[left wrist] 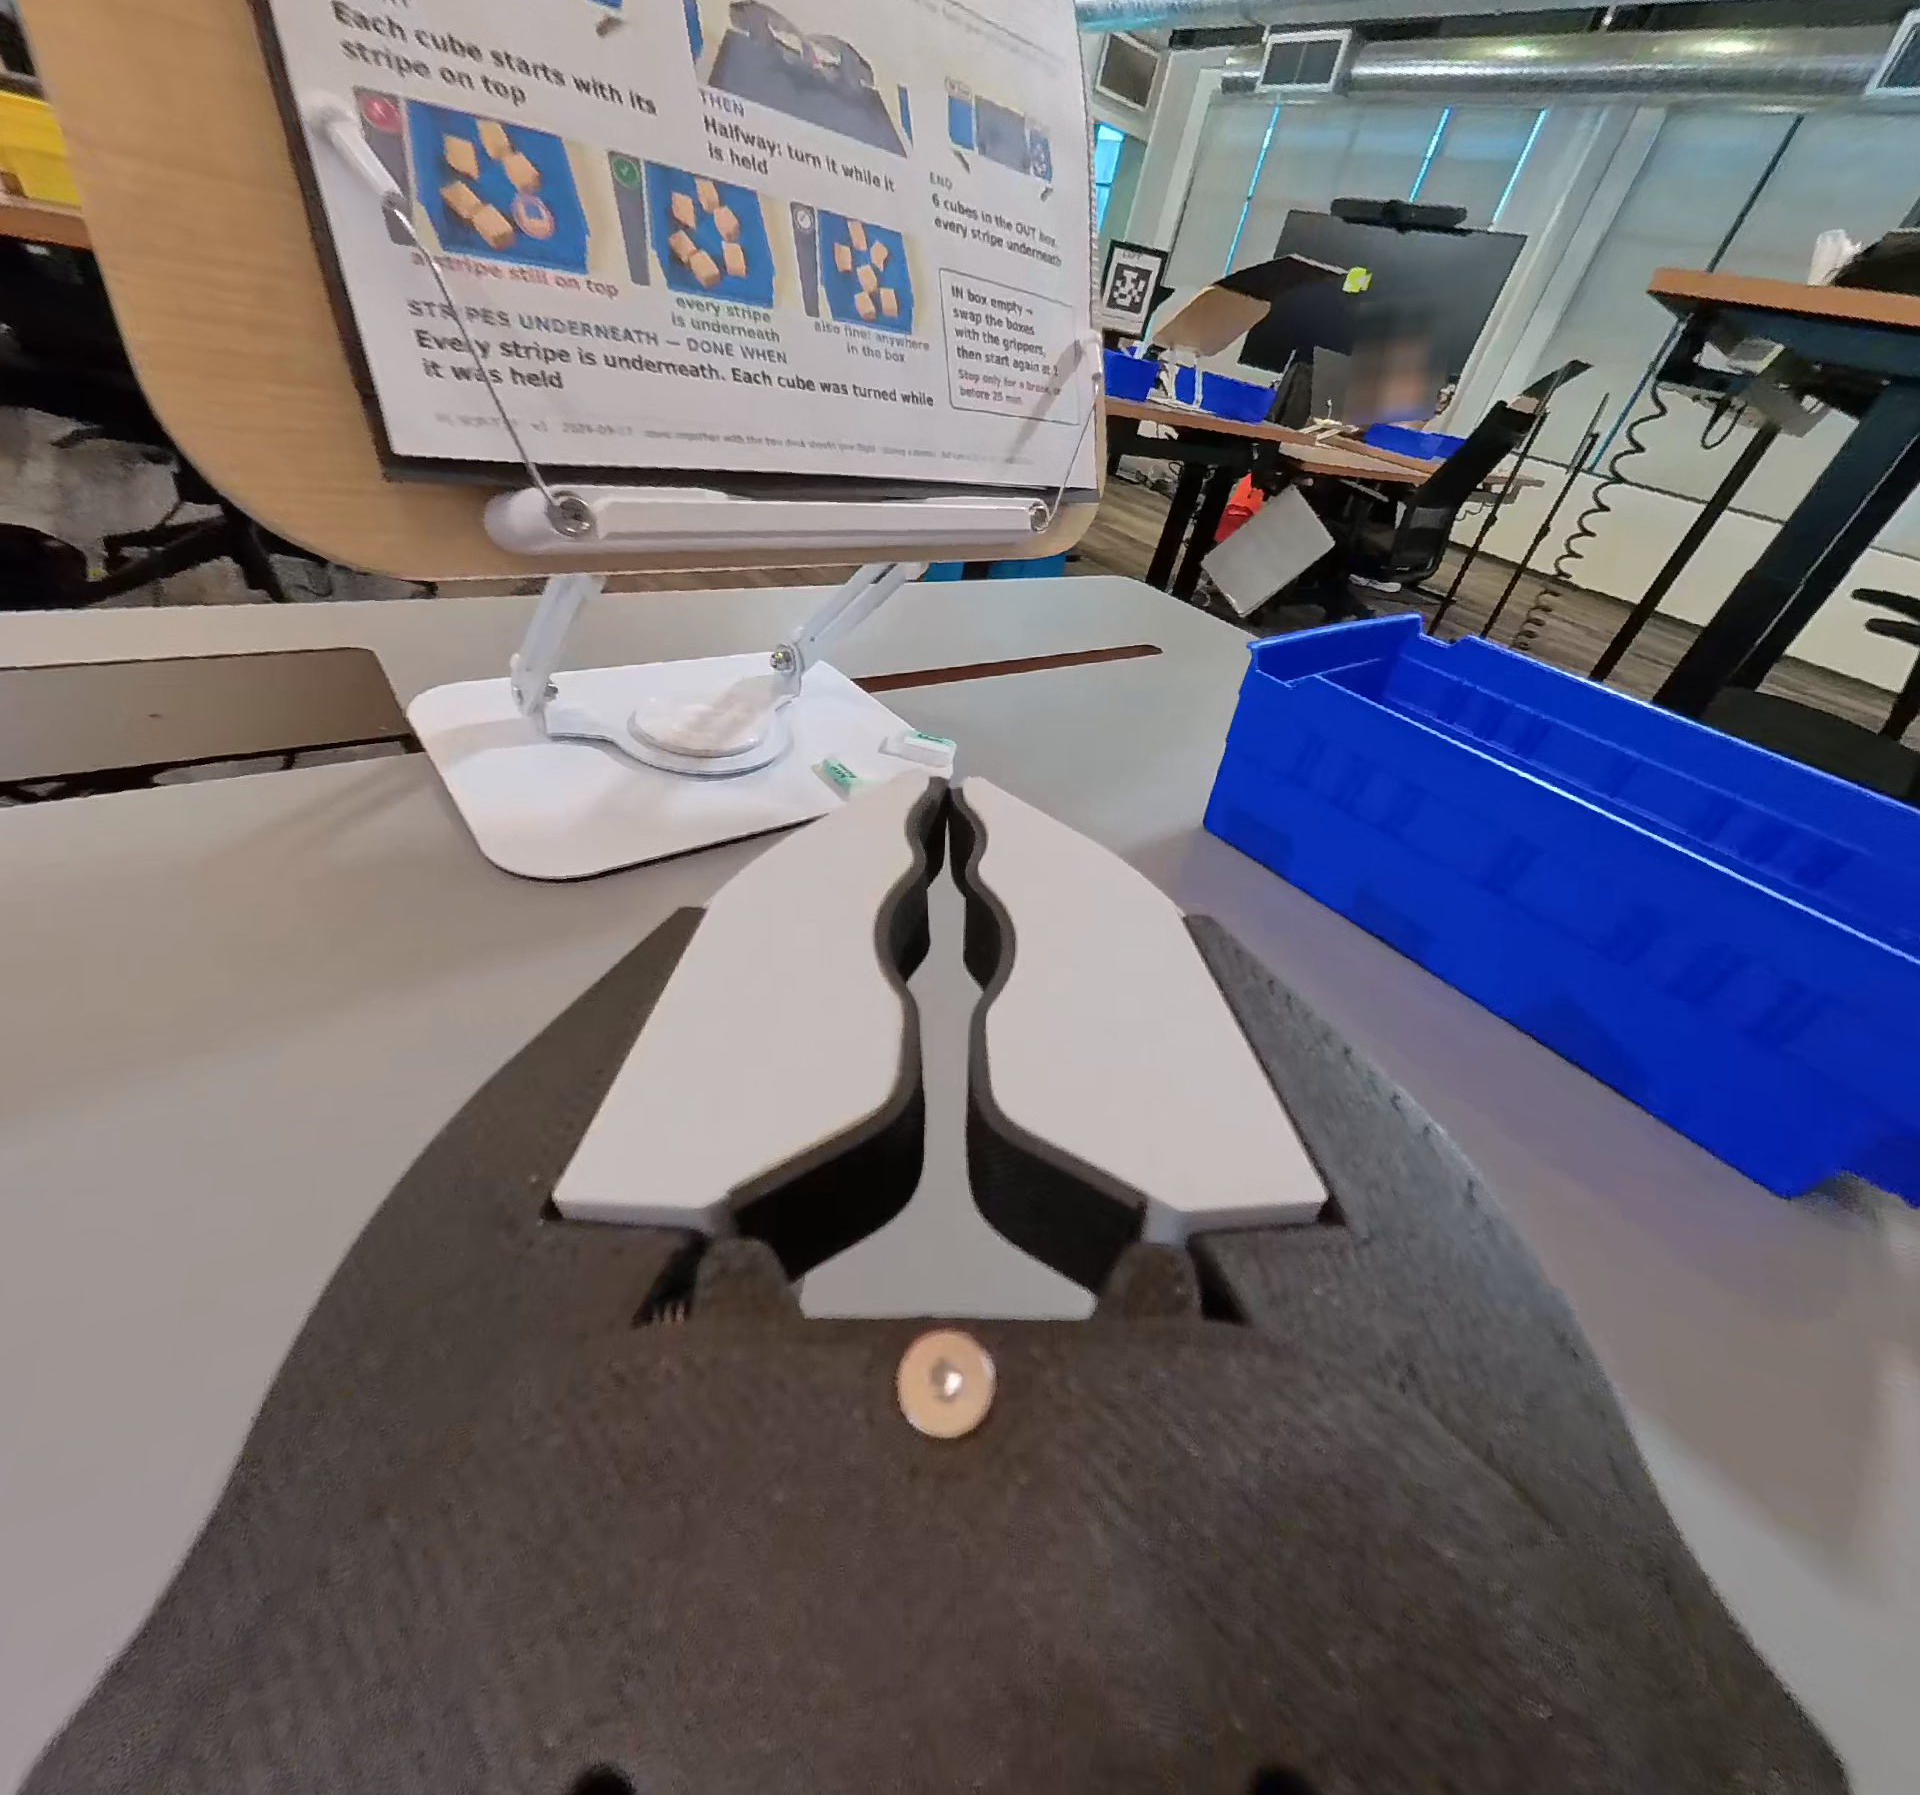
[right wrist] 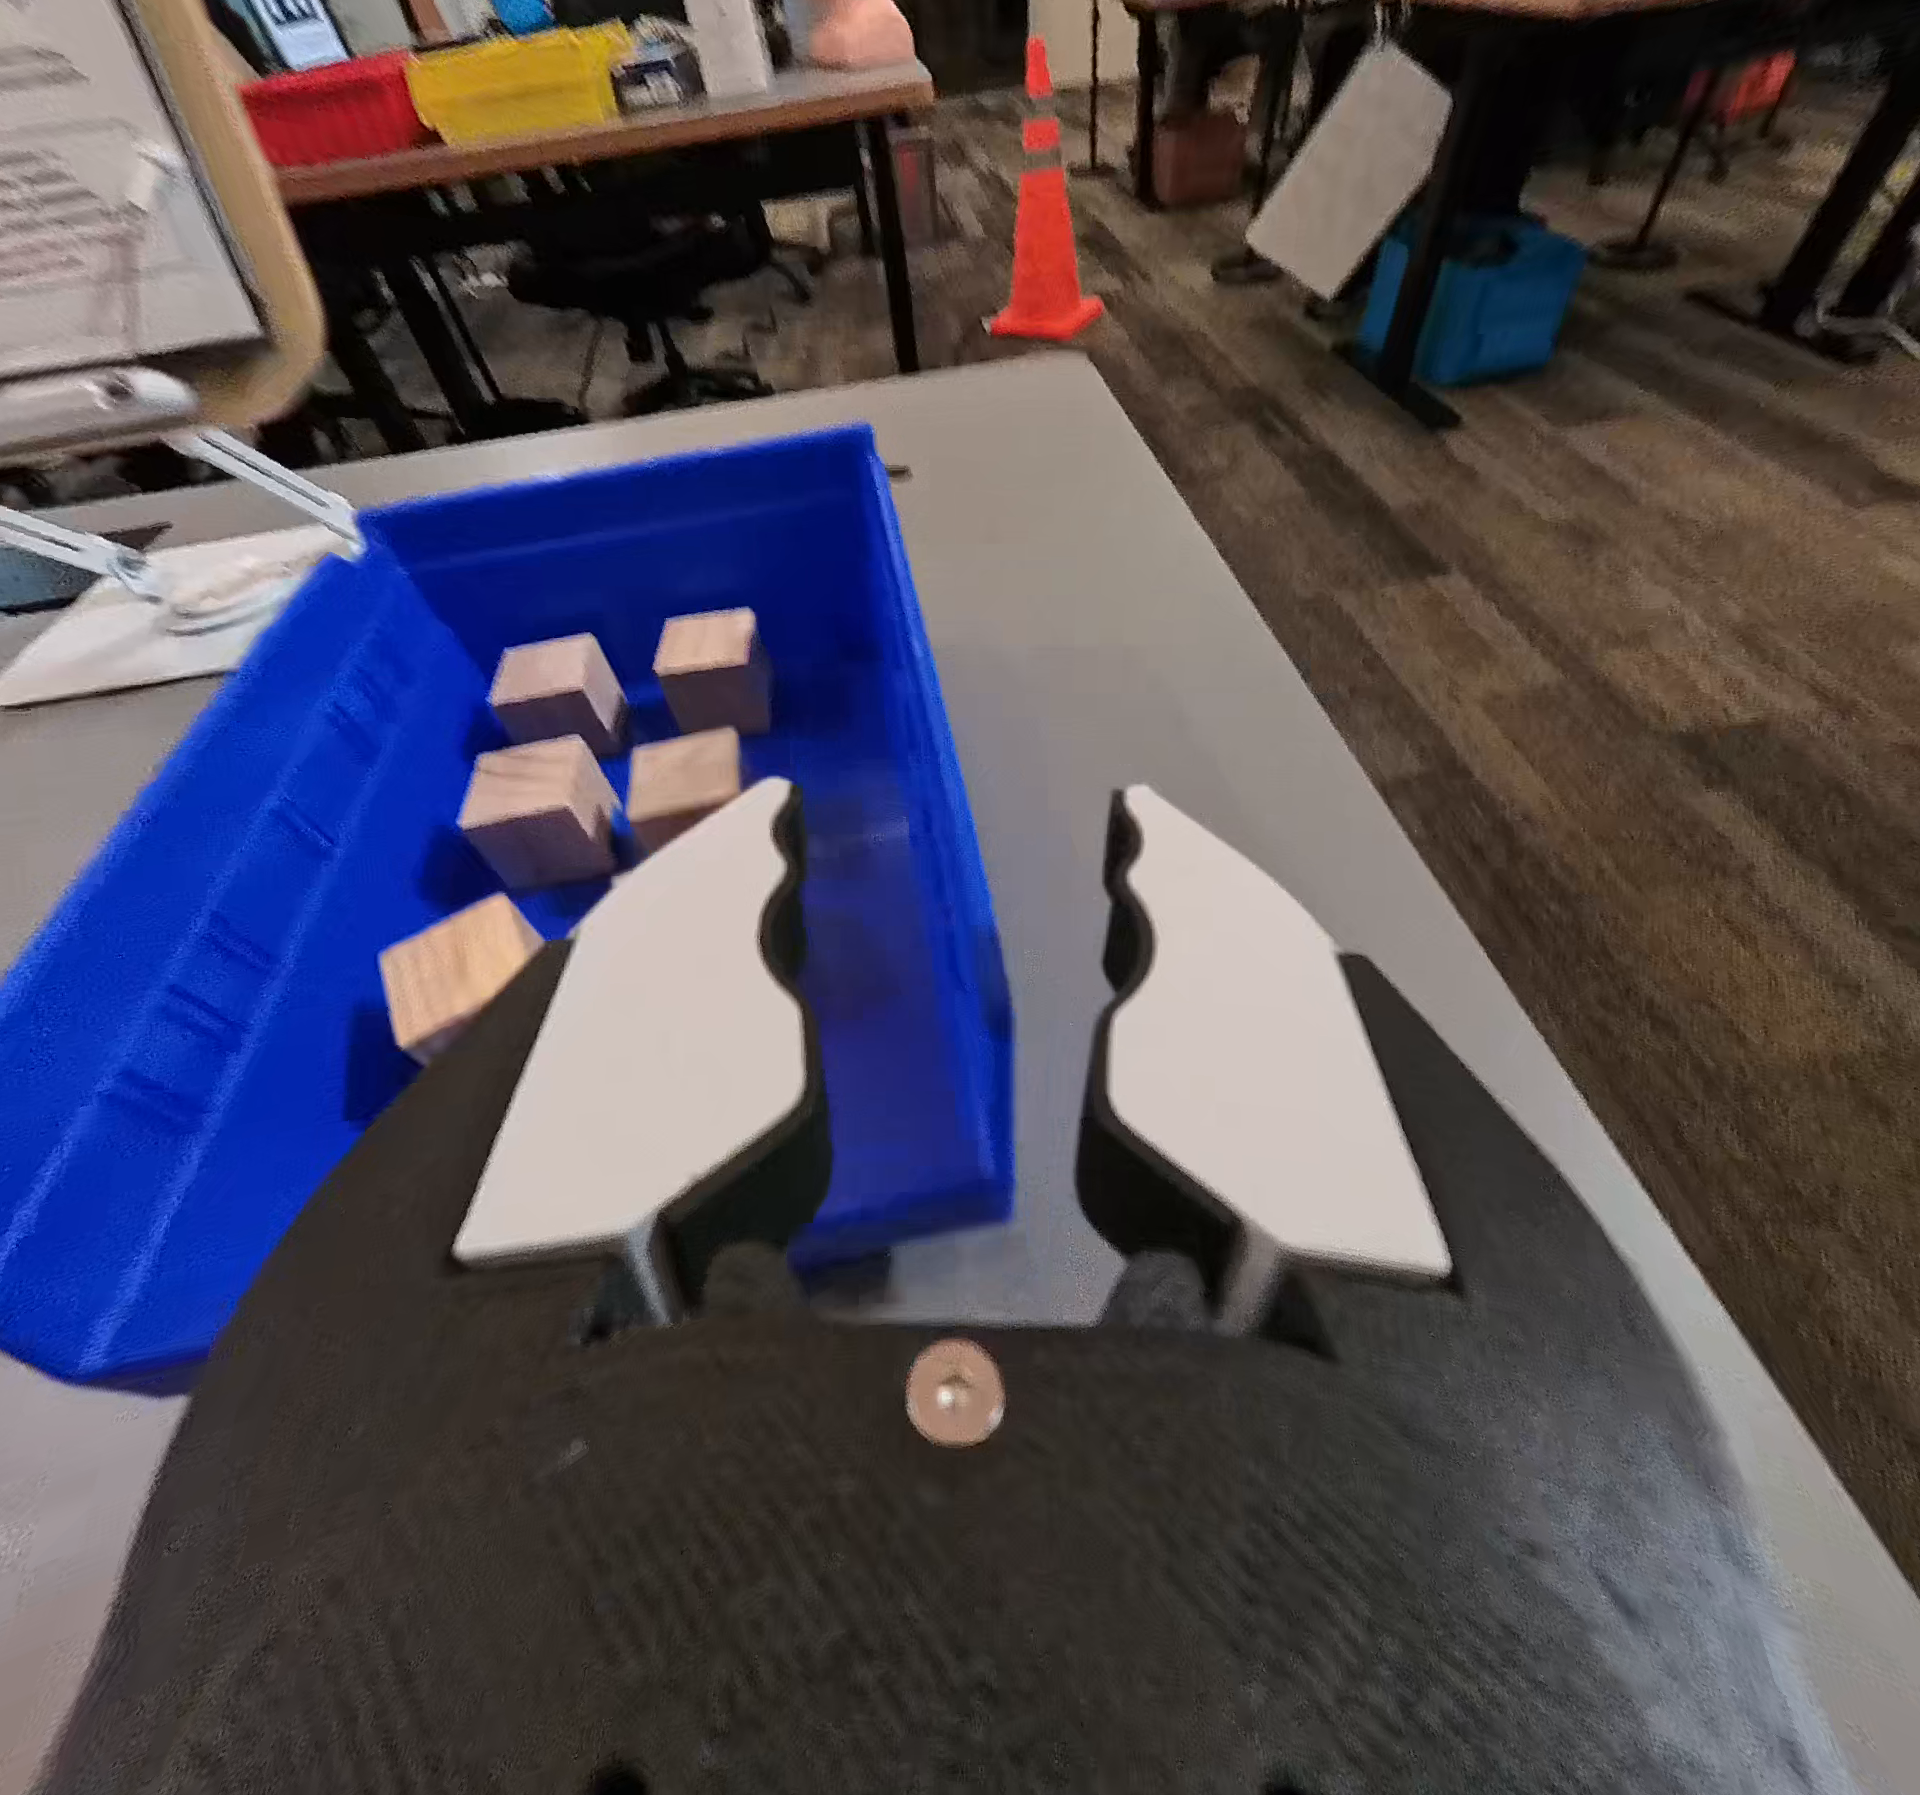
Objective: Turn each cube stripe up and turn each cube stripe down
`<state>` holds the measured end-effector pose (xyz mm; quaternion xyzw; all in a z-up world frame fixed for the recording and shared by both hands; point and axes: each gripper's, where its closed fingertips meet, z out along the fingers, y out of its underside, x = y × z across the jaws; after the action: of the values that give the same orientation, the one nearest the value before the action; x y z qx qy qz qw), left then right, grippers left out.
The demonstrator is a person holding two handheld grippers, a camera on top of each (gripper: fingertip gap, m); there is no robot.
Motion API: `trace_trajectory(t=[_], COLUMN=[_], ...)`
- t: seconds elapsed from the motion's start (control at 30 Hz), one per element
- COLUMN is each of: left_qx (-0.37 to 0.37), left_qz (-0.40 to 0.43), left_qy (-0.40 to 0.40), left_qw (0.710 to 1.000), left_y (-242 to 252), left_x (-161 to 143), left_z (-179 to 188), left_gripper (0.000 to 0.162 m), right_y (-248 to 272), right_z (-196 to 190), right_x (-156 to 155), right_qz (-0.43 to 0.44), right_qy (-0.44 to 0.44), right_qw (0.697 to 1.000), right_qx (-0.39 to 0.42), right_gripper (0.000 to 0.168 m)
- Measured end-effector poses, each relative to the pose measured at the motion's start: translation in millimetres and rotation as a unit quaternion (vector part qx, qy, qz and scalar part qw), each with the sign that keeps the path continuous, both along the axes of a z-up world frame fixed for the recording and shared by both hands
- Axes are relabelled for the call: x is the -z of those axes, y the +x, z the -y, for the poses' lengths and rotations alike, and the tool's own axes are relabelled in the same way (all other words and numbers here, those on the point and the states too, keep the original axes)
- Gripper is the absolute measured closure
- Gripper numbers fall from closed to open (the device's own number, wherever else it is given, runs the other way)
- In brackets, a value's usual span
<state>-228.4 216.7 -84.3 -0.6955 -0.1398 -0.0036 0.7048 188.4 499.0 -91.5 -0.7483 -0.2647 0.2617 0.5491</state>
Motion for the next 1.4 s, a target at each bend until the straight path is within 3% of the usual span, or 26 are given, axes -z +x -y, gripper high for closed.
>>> trace_trajectory(t=[0.13, 0.27, 0.53, 0.83, 0.97, 1.03, 1.07, 1.4], left_qx=[0.014, 0.034, 0.052, 0.037, 0.024, 0.016, 0.012, 0.022], left_qz=[0.014, 0.036, 0.055, 0.070, 0.085, 0.092, 0.095, 0.139], left_qy=[-0.002, -0.007, -0.021, -0.033, -0.030, -0.026, -0.025, -0.033], left_qw=[1.000, 0.999, 0.997, 0.996, 0.996, 0.995, 0.995, 0.990], left_y=[4.6, 11.4, 18.3, 10.2, 3.4, -1.3, -3.4, -5.6], left_x=[3.6, 9.4, 18.6, 25.4, 25.9, 25.6, 25.7, 35.4], left_z=[-16.7, -30.7, -35.5, -11.8, 3.1, 9.7, 12.3, 14.1], left_gripper=[0.162, 0.162, 0.162, 0.161, 0.161, 0.161, 0.161, 0.160], right_y=[16.4, 22.3, 15.6, -11.6, -21.9, -26.5, -30.5, -32.2], right_z=[-0.4, 3.2, 1.8, -11.0, -18.1, -19.2, -17.2, -21.0], right_x=[39.0, 58.5, 62.5, 66.6, 66.4, 65.1, 63.1, 63.5], right_qz=[0.028, 0.045, 0.043, 0.049, 0.007, -0.013, -0.019, 0.018], right_qy=[-0.058, -0.083, -0.086, -0.081, -0.100, -0.102, -0.099, -0.095], right_qw=[0.998, 0.996, 0.995, 0.995, 0.993, 0.991, 0.990, 0.991], right_qx=[0.006, 0.002, -0.011, -0.044, -0.067, -0.081, -0.096, -0.090], right_gripper=[0.102, 0.101, 0.104, 0.108, 0.122, 0.141, 0.159, 0.163])
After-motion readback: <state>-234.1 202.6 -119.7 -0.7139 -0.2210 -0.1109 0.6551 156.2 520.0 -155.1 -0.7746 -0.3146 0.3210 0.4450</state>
